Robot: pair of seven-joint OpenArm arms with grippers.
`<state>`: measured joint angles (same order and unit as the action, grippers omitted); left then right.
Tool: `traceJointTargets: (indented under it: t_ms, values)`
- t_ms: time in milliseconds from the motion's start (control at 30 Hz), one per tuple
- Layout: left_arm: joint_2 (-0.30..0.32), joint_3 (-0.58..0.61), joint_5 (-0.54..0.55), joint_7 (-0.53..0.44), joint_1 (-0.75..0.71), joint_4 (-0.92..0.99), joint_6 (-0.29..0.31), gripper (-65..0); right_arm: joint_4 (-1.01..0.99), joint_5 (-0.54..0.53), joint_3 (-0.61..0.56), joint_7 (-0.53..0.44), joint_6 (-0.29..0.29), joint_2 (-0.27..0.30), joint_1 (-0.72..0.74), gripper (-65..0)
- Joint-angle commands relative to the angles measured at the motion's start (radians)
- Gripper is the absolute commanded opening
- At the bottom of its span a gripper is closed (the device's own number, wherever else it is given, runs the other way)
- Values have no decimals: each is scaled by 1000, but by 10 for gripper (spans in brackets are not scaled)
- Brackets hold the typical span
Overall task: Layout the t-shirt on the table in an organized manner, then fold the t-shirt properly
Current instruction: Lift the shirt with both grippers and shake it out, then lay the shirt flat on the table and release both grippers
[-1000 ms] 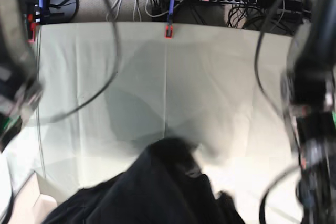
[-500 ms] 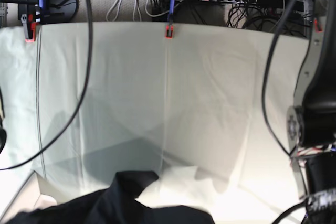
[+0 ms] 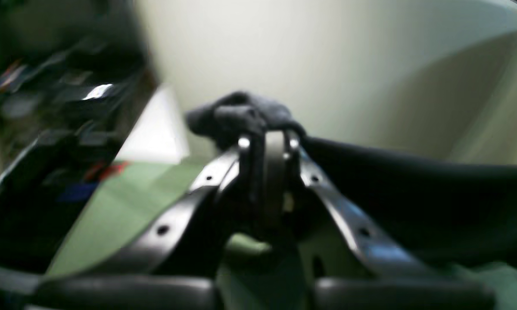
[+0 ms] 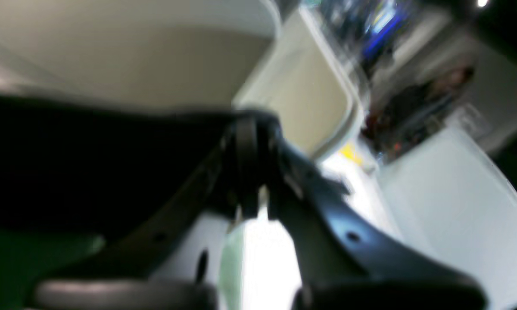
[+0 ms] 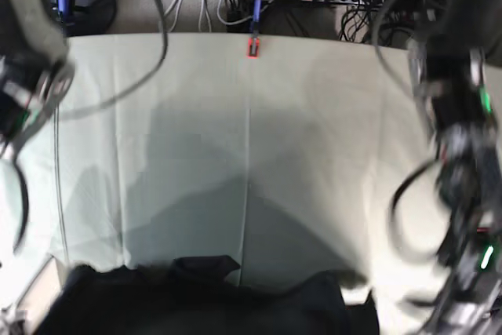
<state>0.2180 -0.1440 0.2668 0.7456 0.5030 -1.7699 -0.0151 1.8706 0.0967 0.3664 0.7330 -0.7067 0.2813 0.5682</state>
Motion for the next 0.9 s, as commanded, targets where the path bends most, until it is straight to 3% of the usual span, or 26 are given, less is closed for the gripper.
traceJointTargets:
  t_ms: [0,133,300,433,600,867]
  values:
    - [-1,-13,12,-36,-4,-46,11,-647,39,-15,10,-34,9,0,-14,-650]
    - [-1,-98,61,-36,-178,-163,11,-647,142,-59,52,-40,9,-37,-192,-650]
    - [-1,-204,217,-36,-415,-219,11,-648,159,-124,141,-95,9,-118,-383,-650]
    - [-6,-306,312,-37,-587,-209,11,-649,160,-174,193,-201,9,-170,-564,-650]
    - [-13,-345,395,-37,-752,-199,11,-649,160,-225,193,-343,9,-239,-770,-650]
    - [-15,-434,477,-36,-921,-196,11,-649,160,-229,190,-634,9,-354,-1031,-650]
